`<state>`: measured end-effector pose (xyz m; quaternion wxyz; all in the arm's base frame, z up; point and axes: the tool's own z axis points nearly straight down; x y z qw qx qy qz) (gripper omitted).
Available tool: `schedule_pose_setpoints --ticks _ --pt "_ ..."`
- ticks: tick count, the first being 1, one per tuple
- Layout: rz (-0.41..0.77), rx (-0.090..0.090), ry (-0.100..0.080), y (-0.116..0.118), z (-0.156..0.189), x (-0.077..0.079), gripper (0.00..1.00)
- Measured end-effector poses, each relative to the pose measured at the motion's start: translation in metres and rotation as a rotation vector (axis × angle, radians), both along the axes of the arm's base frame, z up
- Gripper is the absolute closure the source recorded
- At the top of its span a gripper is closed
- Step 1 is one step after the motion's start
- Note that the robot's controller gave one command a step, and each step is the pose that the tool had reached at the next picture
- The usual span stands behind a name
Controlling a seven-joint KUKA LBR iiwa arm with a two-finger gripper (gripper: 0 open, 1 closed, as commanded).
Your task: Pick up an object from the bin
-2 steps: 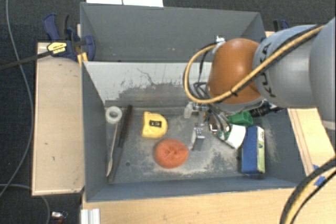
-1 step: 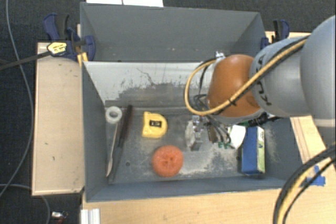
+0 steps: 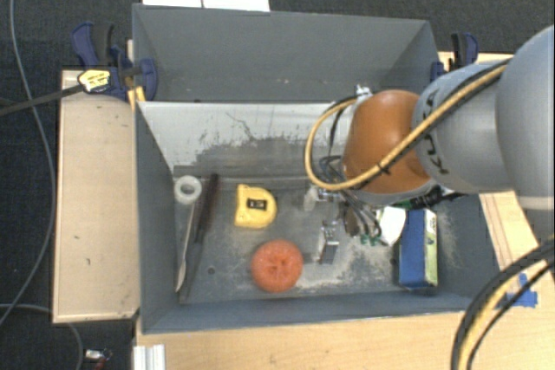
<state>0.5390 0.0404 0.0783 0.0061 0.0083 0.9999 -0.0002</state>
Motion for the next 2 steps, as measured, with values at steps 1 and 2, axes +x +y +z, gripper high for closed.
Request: schedule_pose_setpoints --ticks 1,2 --pt "0.000 0.000 0.000 0.000 0.000 0.000 0.00" --pt "0.053 -0.001 0.001 0.030 0.008 -0.024 0.00"
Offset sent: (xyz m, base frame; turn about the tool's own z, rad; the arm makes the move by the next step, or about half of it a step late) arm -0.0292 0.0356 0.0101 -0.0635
